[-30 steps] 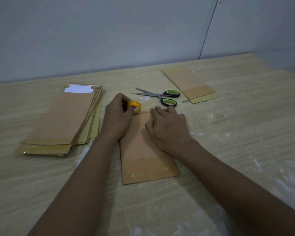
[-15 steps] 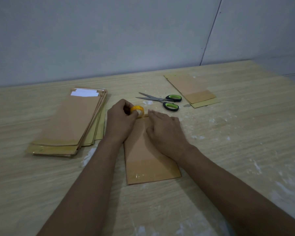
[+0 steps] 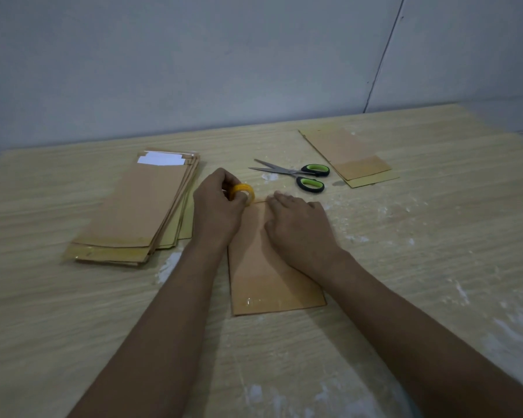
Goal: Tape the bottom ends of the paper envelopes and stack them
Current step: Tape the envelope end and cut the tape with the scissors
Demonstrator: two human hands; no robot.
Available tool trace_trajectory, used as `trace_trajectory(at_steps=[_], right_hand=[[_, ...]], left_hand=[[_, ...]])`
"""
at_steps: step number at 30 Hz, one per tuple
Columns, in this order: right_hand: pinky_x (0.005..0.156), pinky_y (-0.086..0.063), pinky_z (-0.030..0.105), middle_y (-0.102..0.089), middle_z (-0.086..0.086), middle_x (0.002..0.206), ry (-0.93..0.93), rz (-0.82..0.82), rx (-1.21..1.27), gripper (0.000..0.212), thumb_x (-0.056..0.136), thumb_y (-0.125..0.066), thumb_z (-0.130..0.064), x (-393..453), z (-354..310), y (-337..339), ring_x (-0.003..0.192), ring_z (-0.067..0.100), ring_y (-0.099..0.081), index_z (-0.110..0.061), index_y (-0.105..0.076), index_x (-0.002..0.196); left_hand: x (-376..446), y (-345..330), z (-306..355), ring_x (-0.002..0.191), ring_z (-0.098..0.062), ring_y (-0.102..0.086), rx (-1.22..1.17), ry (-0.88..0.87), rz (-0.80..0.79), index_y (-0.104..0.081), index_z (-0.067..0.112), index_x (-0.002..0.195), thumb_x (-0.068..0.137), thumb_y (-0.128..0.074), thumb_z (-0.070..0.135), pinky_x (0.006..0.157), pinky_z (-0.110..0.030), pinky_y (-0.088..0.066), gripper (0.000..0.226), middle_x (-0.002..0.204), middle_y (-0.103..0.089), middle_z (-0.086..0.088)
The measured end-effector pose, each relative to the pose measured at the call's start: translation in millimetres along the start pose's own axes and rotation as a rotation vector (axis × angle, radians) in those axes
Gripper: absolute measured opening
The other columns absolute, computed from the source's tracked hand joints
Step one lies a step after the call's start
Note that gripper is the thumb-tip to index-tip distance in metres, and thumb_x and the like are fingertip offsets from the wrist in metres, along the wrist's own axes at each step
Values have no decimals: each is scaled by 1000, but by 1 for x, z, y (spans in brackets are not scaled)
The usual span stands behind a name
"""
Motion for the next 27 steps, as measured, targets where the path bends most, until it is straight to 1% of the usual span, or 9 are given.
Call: trace_trajectory(at_steps=[4, 9, 12, 15, 17, 19, 22, 25, 27], right_hand=[[111, -22, 37, -28, 0, 161, -13, -2, 75, 57, 101, -39, -31, -1, 3, 0, 147, 15, -24, -17, -26, 155], [113, -20, 37, -25, -2, 162, -13, -7, 70, 58, 102, -36, -33, -3, 2, 0, 148, 13, -21, -17, -24, 156], [113, -22, 37, -24, 0, 162, 1, -14, 11, 56, 103, -33, -34, -1, -1, 1, 148, 15, -21, -16, -25, 155], [112, -24, 39, -24, 1, 162, 4, -32, -21, 56, 103, -32, -33, 0, -1, 1, 147, 17, -23, -15, -24, 155], [111, -24, 40, -25, 1, 161, -5, -38, -1, 56, 102, -34, -33, 0, -1, 1, 146, 18, -24, -15, -25, 155], [111, -23, 41, -26, 0, 161, -31, -35, 77, 57, 100, -38, -31, -2, 1, 1, 145, 18, -24, -16, -27, 154], [112, -19, 42, -20, 0, 163, -43, -8, 175, 64, 98, -43, -23, -1, -1, 5, 148, 14, -17, -15, -19, 157], [110, -16, 38, -20, -1, 163, 16, 5, 196, 63, 98, -40, -17, 1, -8, 6, 149, 11, -16, -16, -18, 157], [110, -16, 37, -24, -1, 162, 45, -29, 195, 58, 101, -35, -21, 0, -10, 2, 149, 12, -18, -16, -19, 157]], left_hand=[[0, 8, -8, 72, -6, -55, -88, 68, -128, -62, 10, 90, 85, -70, 5, 65, -17, -44, 11, 81, -63, 2], [2, 14, -9, 72, -5, -56, -83, 78, -208, -65, 11, 90, 88, -71, 8, 65, -16, -44, 8, 82, -64, -2], [3, 17, -6, 68, 5, -54, -87, 49, -177, -66, 9, 93, 89, -67, 2, 67, -13, -45, 8, 82, -63, 0], [1, 17, -1, 72, 11, -55, -23, -22, -126, -67, 7, 95, 88, -65, -2, 68, -5, -42, 12, 84, -63, 2], [-1, 18, -1, 75, 12, -56, 3, -57, -113, -67, 9, 95, 88, -65, -3, 70, -4, -42, 14, 86, -64, 3], [-2, 19, -2, 74, 9, -56, -4, -51, -115, -69, 8, 97, 88, -65, -2, 70, -6, -43, 14, 86, -65, 3], [-1, 19, -4, 72, 5, -57, -59, -13, -130, -70, 8, 97, 87, -65, -3, 71, -12, -46, 15, 87, -67, -4], [0, 19, -6, 78, -2, -61, -93, 12, -140, -71, 10, 95, 87, -66, -4, 75, -16, -49, 17, 90, -70, -8], [0, 20, -6, 80, -3, -62, -108, 22, -152, -72, 8, 96, 86, -66, -5, 75, -15, -49, 17, 91, -70, -7]])
Point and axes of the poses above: each hand's wrist, its own x-axis towards the middle knuckle, its own y-axis out of the back of the hand, z = x × y, the point moved 3 cm from there along x, towards the middle knuckle
